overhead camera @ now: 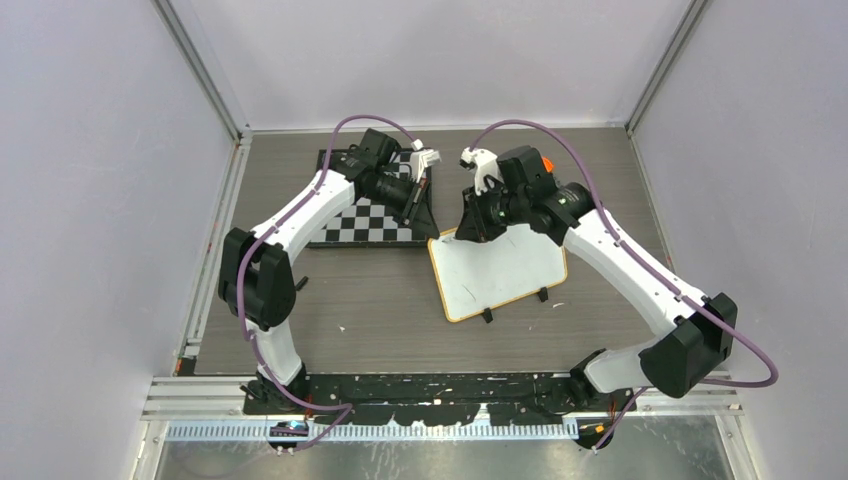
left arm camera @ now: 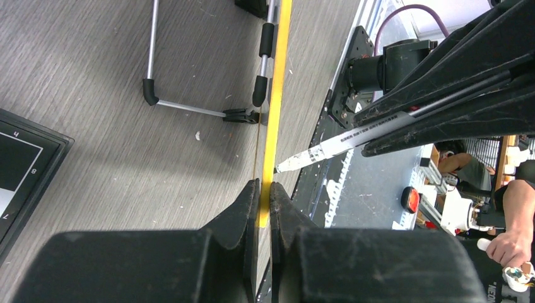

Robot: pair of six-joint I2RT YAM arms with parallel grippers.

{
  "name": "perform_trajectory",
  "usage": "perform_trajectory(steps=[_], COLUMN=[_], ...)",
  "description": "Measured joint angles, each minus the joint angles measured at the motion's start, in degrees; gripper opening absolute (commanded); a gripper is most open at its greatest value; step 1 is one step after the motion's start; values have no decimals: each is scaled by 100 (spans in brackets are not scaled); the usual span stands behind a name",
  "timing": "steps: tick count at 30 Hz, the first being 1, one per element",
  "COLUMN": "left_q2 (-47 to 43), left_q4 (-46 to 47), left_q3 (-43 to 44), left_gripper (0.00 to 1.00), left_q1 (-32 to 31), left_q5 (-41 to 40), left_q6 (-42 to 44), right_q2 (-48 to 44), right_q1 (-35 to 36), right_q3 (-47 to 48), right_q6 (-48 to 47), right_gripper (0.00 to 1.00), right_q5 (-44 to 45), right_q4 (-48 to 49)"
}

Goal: Write a sentence on the whiteboard

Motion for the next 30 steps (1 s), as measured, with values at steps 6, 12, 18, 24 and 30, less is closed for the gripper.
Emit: perform_trajectory(steps=[6, 12, 18, 24, 30], left_q2=[0, 0, 0, -2, 0], left_q4=[9, 9, 9, 15, 13], left_q3=[-4, -7, -7, -15, -15], left_gripper=[0, 0, 0, 0, 0], left_q1=[2, 2, 0, 2, 2], left_q5=[0, 0, 0, -20, -17], left_q6=[0, 9, 22, 44, 48], right_q2=[85, 149, 149, 131, 68], right_q1=[129, 234, 262, 278, 289], right_q3=[42, 42, 22, -160, -240], right_q6=[-2, -20, -111, -184, -275], right_gripper=[0, 0, 0, 0, 0], right_q5=[2, 2, 22, 24, 111], right_q4=[7, 4, 7, -13, -74])
